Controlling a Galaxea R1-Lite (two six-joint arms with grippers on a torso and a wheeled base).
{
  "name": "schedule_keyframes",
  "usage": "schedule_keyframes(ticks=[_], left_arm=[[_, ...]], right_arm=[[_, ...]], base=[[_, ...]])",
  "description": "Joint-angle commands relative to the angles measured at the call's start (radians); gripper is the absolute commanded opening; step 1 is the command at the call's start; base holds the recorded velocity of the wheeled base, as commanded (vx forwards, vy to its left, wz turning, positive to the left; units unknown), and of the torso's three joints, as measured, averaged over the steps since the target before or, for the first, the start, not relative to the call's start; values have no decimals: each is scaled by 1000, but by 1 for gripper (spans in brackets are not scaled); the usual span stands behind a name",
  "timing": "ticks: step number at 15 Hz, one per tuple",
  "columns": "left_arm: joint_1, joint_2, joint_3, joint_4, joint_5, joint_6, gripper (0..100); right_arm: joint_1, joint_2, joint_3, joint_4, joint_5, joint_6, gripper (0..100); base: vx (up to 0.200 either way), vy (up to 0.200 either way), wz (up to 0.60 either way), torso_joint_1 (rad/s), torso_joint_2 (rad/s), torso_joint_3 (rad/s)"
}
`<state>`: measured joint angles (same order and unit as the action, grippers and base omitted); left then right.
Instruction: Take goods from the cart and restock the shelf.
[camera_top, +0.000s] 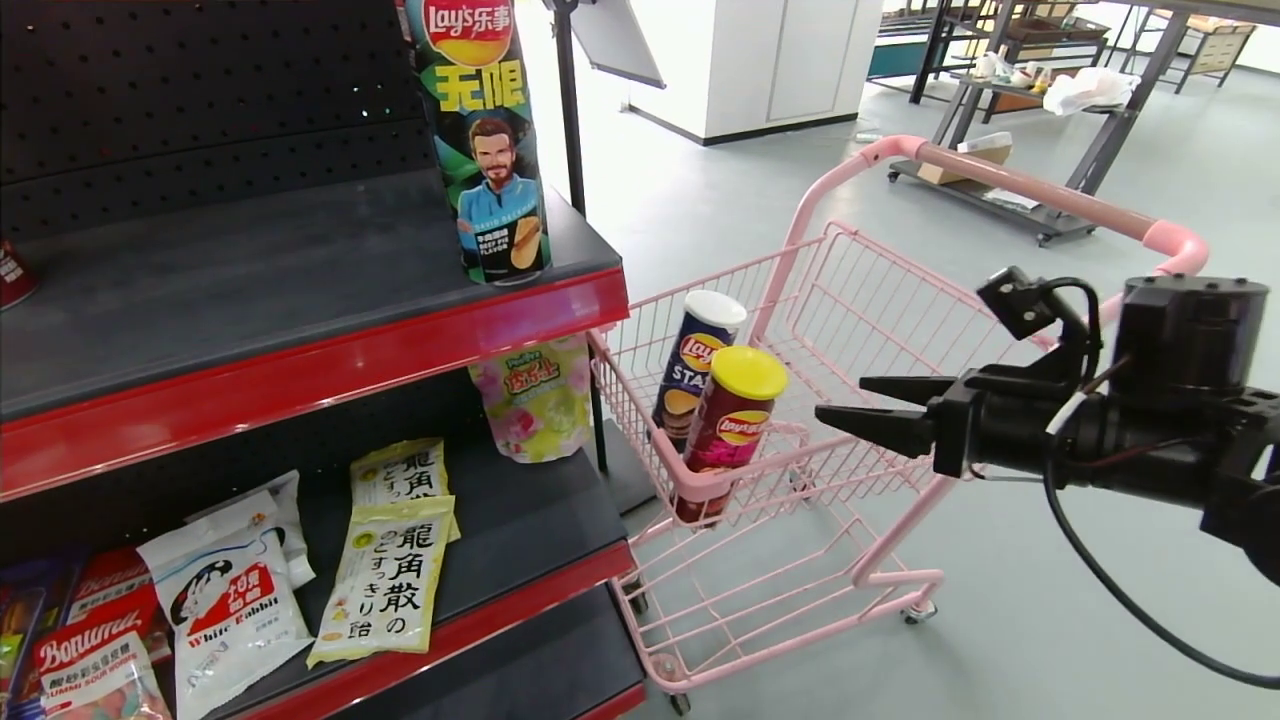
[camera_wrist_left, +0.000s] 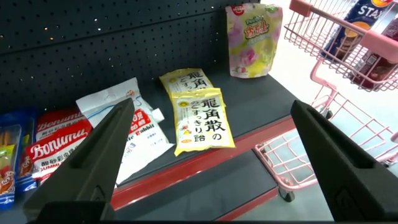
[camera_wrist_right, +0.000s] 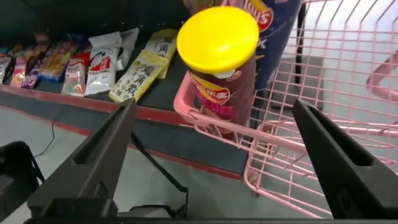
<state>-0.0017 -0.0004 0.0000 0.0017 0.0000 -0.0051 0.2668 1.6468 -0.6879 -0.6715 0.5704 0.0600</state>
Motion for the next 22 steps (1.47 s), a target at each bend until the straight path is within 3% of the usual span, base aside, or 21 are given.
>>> schedule_keyframes(ticks=[1, 9, 22], left_arm=[[0, 0, 0, 0, 0, -1, 100], [0, 0, 0, 0, 0, -1, 100], [0, 0, 0, 0, 0, -1, 100]], right_arm=[[23, 113, -22, -2, 9, -11, 100], [65, 281, -94, -117, -1, -37, 100], [106, 459, -306, -123, -55, -37, 100]], base=[[0, 0, 0, 0, 0, 0], [0, 0, 0, 0, 0, 0], [0, 0, 0, 0, 0, 0]])
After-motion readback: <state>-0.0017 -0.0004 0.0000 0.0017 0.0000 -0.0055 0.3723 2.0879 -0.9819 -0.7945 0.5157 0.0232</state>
